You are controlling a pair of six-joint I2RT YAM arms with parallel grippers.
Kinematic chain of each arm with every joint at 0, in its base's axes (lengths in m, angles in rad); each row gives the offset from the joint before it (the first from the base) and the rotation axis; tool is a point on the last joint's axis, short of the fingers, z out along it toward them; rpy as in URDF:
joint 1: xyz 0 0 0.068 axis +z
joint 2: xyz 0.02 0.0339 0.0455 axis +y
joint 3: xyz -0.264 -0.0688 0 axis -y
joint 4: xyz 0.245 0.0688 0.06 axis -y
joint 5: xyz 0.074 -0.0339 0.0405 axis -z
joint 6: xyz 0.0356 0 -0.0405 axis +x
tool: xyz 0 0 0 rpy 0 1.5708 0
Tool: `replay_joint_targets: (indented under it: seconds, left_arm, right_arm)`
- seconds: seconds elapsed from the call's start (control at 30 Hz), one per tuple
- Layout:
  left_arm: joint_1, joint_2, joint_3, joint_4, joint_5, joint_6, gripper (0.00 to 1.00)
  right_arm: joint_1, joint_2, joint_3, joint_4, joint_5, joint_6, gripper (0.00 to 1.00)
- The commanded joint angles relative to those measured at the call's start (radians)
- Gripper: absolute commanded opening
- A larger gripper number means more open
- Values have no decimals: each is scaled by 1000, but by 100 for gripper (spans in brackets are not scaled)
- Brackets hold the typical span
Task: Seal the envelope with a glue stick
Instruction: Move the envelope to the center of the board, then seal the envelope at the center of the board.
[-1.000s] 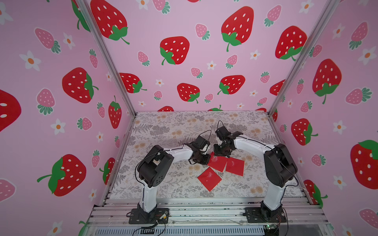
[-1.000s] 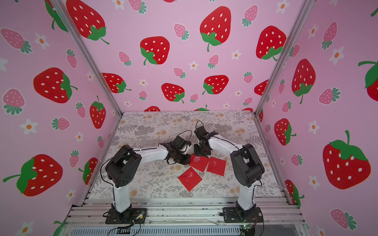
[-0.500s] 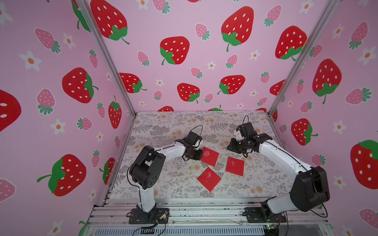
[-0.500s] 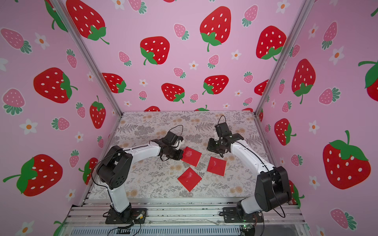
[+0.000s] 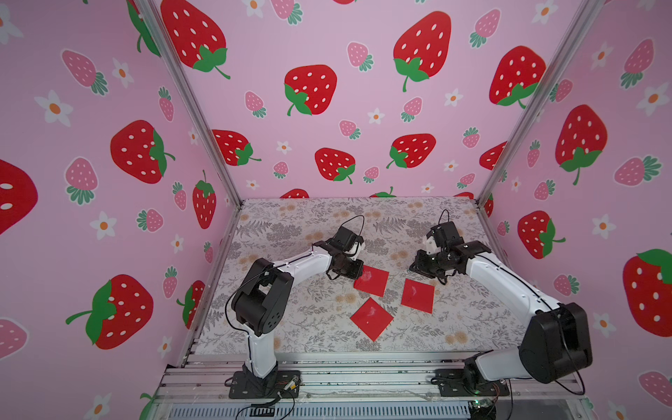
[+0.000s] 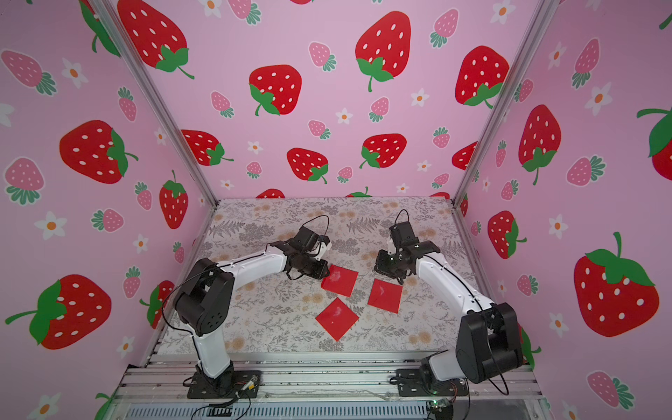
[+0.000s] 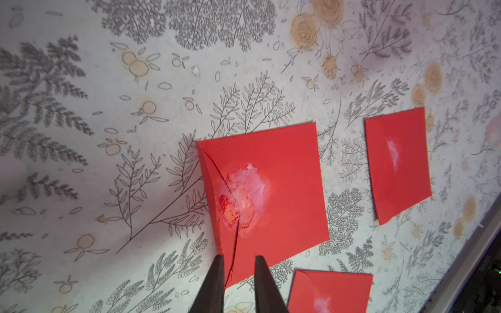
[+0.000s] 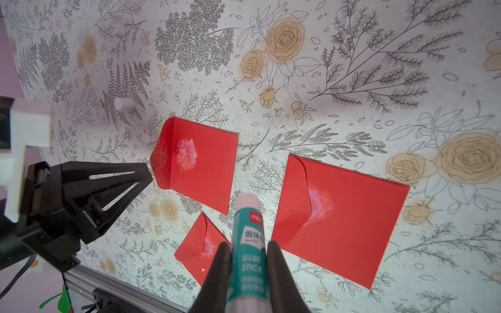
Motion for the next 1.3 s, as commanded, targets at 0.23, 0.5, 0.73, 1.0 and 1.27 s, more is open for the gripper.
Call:
replay_joint_targets:
  seconds: [0.23,0.5,0.73,1.0,1.27]
  left_arm:
    - [12,53,82,-71,-5,23,13]
    - [15,53,85,-71,-16,25,0]
    - [16,67,104,-87,-24,31,3]
    - [16,81,113,-88,-16,27,9]
    - [17,90,120,-94,-18,30,3]
  right_arm:
    - [-8,-27,9,-45,-14,-25,0]
    - [-8,-29,15,-52,-13,-29,0]
    - [-8,-26,15,-52,-16,-34,0]
    - [-8,-23,12,-50,-23,-34,0]
    - [-8,-29,11,-52,-26,-32,0]
